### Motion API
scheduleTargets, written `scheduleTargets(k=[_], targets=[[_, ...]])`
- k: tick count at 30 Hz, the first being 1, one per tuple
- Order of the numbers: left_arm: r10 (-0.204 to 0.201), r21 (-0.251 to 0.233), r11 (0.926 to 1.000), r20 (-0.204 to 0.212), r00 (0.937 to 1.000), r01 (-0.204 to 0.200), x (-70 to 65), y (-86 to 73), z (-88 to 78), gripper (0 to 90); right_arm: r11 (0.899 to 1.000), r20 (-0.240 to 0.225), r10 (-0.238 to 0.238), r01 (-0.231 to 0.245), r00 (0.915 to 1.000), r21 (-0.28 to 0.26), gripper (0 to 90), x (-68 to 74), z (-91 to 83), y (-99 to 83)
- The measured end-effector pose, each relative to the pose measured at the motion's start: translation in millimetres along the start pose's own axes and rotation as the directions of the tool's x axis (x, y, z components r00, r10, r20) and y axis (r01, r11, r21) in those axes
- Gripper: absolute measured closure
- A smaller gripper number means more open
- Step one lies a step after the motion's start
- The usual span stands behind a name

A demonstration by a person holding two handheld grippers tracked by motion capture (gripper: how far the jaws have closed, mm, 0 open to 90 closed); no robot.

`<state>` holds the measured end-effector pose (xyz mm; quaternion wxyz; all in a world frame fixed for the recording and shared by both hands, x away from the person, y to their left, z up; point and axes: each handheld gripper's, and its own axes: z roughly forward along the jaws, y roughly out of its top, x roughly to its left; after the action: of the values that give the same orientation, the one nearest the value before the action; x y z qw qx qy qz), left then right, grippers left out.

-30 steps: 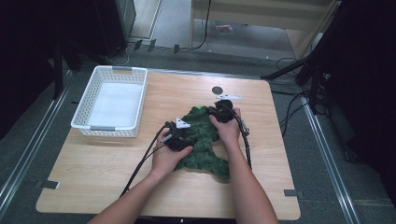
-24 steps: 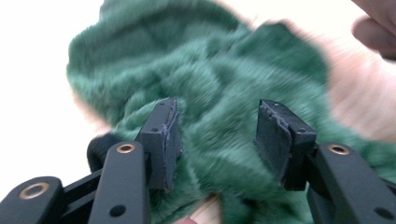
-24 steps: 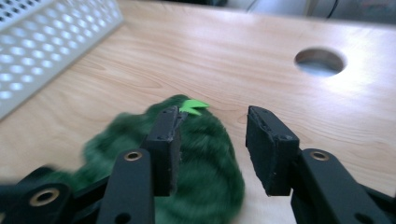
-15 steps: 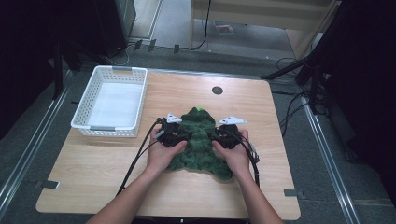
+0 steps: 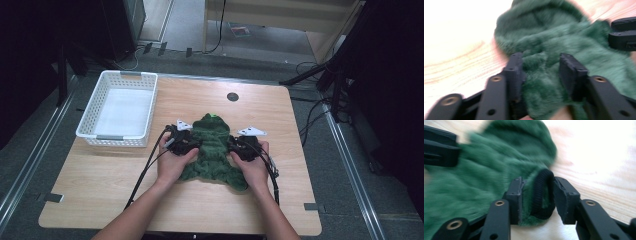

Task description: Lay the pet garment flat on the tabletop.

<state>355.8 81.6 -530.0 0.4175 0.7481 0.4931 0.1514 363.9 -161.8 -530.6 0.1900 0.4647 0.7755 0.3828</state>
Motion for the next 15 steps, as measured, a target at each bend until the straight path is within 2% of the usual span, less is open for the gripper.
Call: scheduleTargets(k=[2,3,5,8,11,15], targets=[[0.037,-0.017,0.9992,0.014,0.9992,-0.037,-1.3,-5.7,-15.8,48.5,0.999,-0.034,-0.041,0.040,0.9986,-0.029,57.7,6.8,-16.8,0.5],[0.046,-0.015,0.9988,0.025,0.9986,-0.045,-1.0,-9.1,-20.9,47.9,0.997,-0.037,-0.065,0.064,0.9972,-0.032,57.2,11.7,-27.6,-1.3],[0.080,0.004,0.9968,0.040,0.9960,-0.080,1.4,-21.6,-34.6,47.1,0.997,-0.061,-0.079,0.078,0.9950,-0.027,55.7,16.6,-44.2,-6.8],[0.077,0.015,0.9968,0.064,0.9950,-0.079,8.1,-39.5,-51.3,46.9,0.997,-0.095,-0.073,0.071,0.9928,-0.030,54.0,19.5,-65.4,-19.8],[0.041,0.019,0.9989,0.090,0.9951,-0.043,13.5,-57.2,-64.8,47.7,0.999,-0.121,-0.027,0.025,0.9922,-0.022,53.3,18.3,-82.7,-41.3],[0.068,0.043,0.9964,0.104,0.9922,-0.073,13.5,-74.9,-71.6,51.6,0.999,-0.123,-0.038,0.039,0.9916,0.005,55.9,20.5,-88.2,-61.6]])
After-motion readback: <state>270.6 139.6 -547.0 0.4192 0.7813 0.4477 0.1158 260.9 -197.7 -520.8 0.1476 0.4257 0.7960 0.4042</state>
